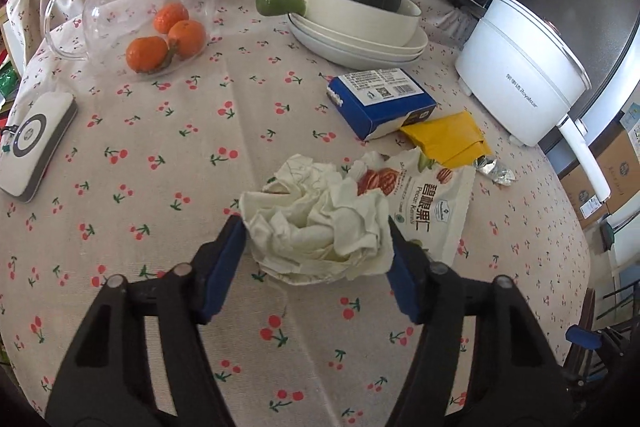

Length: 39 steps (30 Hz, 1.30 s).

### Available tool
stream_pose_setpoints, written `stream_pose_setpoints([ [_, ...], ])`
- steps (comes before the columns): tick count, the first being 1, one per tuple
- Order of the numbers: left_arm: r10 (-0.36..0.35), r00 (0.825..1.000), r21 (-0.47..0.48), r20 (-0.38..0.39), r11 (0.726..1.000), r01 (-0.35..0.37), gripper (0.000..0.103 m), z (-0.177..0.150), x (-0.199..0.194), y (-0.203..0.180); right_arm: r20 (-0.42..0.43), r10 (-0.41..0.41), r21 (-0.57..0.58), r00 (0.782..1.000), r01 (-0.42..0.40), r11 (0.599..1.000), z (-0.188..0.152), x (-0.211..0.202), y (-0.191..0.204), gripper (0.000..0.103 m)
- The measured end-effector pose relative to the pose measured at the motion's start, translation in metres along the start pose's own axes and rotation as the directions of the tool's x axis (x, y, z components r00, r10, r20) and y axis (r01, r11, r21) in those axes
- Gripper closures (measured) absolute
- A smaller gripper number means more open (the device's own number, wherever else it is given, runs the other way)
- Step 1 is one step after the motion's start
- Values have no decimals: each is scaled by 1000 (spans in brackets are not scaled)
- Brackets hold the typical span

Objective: Collect trash
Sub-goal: 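Grasp the crumpled white cloth with the left tool, then lift the cloth with the left tool while the right reaches the nut snack bag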

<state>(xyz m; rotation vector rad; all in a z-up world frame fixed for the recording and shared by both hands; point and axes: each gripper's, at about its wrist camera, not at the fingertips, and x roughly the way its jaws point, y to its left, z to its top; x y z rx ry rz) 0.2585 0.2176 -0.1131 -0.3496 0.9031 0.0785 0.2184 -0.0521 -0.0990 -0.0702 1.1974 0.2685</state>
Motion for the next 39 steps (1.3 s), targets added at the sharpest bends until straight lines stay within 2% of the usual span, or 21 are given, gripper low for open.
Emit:
stream_pose_setpoints([
  [1,-6,1000,-5,4,1000,6,45,2,-3,1,6,2,10,1000,-2,1000,1,-1,0,9],
  [4,1,999,1,36,1000,-1,45,6,-20,6,27,16,48,999,-18,999,6,-3,2,9],
  [7,66,996,46,54,997,-69,45,8,-38,12,59,25,86,998,-30,996,19,-4,9,9],
  [9,78,995,36,55,996,-80,45,6,-46,25,84,18,100,996,-26,995,31,-2,19,9],
  [16,118,993,-41,16,992,-118,45,-12,-53,72,141,61,65,988,-71,995,74,28,83,9],
  [21,100,995,-71,-6,992,-100,45,-18,-50,86,140,66,62,988,-75,995,101,59,126,9],
  [29,96,995,-49,-1,994,-96,45,-18,-47,82,137,-36,106,990,21,994,126,94,155,9],
  [32,92,996,-50,0,994,-92,45,-17,-46,83,145,-52,126,988,34,992,129,101,157,4],
  [37,88,996,-50,2,995,-88,45,-18,-46,84,139,-113,58,984,105,993,129,114,169,3],
  [39,90,996,-51,0,995,-90,45,-18,-47,84,154,-107,62,982,98,993,127,114,168,3],
])
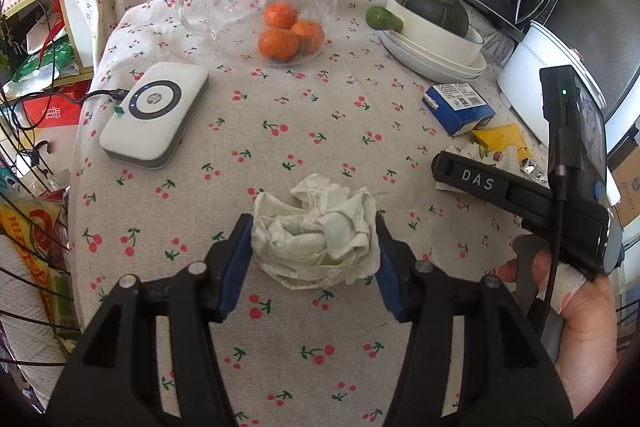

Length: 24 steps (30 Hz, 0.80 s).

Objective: Collect trash
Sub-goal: 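Lift the cloth with the left tool while the right reaches the nut snack bag, then grasp the nut snack bag with the right tool while the left holds the cloth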

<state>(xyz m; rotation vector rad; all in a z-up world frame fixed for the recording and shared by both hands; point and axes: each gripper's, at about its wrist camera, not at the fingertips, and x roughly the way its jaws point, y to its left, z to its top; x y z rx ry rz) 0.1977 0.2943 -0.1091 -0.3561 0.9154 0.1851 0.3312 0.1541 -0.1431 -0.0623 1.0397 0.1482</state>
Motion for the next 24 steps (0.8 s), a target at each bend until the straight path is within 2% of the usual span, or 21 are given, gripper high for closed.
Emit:
stream_pose_setpoints([
  [1,2,1000,2,-1,1000,-2,45,0,-1,-1,2,0,-4,1000,0,1000,-1,-1,-1,4],
  [3,5,1000,4,-4,1000,-5,45,0,-2,-2,2,13,-22,1000,-13,1000,-4,-5,-2,13],
  [5,6,1000,5,-6,1000,-5,45,-1,-6,-5,-10,46,-29,999,-46,999,-6,-12,-8,16],
  [13,3,1000,56,4,998,-3,45,-18,-40,-33,-4,103,-31,995,-103,994,-23,-66,-58,17],
  [17,-20,1000,46,5,999,20,45,-28,-61,-48,-5,115,-31,993,-115,993,-43,-96,-87,17],
  [24,-44,999,86,8,995,43,45,-53,-90,-80,-5,105,-34,994,-105,994,-79,-140,-148,17],
])
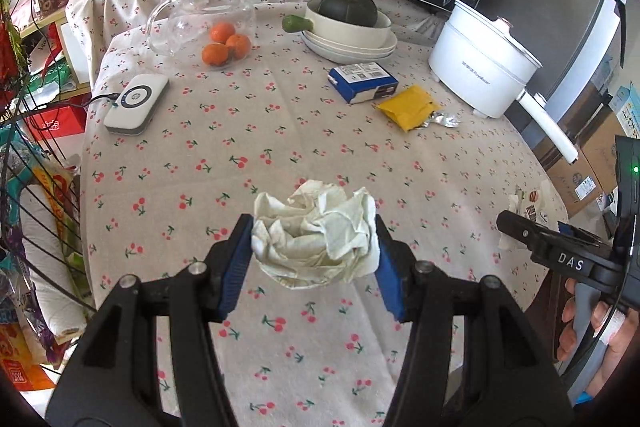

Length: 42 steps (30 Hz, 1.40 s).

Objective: Collect trash
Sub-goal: 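Grasp the nut snack bag with the right tool while the left holds the cloth, then carry the cloth and nut bag over the brown bin with both tools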

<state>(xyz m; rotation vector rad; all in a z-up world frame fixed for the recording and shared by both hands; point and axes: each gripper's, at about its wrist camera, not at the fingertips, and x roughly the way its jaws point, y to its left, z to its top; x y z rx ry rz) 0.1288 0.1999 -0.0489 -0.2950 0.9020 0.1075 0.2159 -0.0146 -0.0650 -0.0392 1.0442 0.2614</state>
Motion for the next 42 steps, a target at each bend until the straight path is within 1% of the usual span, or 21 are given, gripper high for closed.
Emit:
stream_pose_setpoints([
  [9,-38,999,26,-28,999,38,45,-34,-11,-36,1,-13,40,1000,13,999,-40,-53,-82,17],
  [12,-49,998,39,-34,998,50,45,-41,-13,-48,5,-11,58,1000,11,998,-52,-67,-103,17],
  [15,-75,996,52,-45,996,77,45,-46,-14,-61,13,-17,74,1000,16,997,-64,-79,-121,17],
  [17,-101,994,58,-51,993,104,45,-49,-14,-70,16,-2,96,1000,0,995,-70,-86,-133,17],
  [19,-135,989,58,-64,989,139,45,-52,-13,-80,15,32,129,999,-34,991,-75,-91,-145,17],
  [21,-158,985,79,-73,983,164,45,-56,-13,-93,17,63,158,998,-64,985,-81,-97,-156,17],
  [25,-189,978,134,-83,971,199,45,-61,-14,-120,21,59,179,998,-62,982,-94,-106,-181,17],
  [29,-220,971,188,-90,954,234,45,-68,-16,-149,28,35,205,999,-40,978,-109,-115,-212,17],
  [33,-244,963,257,-113,929,266,45,-78,-14,-184,25,0,247,1000,-6,969,-124,-121,-247,17],
  [37,-277,950,315,-142,897,309,45,-89,-10,-221,10,-17,297,1000,13,955,-139,-123,-279,17],
  [42,-319,931,386,-178,847,364,45,-105,-4,-269,-1,-35,338,999,33,941,-154,-125,-308,16],
])
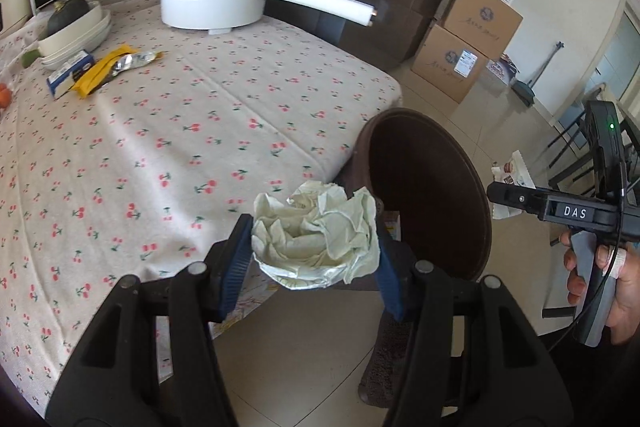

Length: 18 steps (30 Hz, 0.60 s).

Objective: Collect trash
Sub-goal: 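Carry the cloth and nut bag over the brown bin with both tools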

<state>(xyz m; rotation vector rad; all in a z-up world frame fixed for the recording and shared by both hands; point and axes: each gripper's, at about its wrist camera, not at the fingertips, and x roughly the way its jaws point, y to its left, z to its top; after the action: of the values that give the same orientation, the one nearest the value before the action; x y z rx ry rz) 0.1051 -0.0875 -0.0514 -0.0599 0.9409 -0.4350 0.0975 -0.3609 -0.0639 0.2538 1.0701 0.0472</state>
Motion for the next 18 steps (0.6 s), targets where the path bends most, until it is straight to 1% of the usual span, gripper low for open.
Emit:
stream_pose_setpoints([
  [4,-29,999,56,-16,998,30,45,4,21,-32,-8,-13,20,1000,13,1000,-3,1,-20,16],
  [9,-52,998,95,-34,994,55,45,6,44,-60,-10,-44,30,999,44,999,-8,1,-42,16],
  [15,-57,997,127,-45,990,62,44,6,63,-78,-29,-61,58,998,63,996,-12,3,-68,16],
  [16,-51,998,135,-42,989,57,39,6,65,-79,-33,-64,63,997,66,996,-12,4,-71,16],
  [17,-43,998,141,-38,989,48,31,5,66,-81,-37,-67,66,997,69,995,-12,6,-73,16],
  [18,-37,999,142,-39,989,42,26,5,67,-82,-40,-69,70,997,71,995,-12,7,-75,16],
])
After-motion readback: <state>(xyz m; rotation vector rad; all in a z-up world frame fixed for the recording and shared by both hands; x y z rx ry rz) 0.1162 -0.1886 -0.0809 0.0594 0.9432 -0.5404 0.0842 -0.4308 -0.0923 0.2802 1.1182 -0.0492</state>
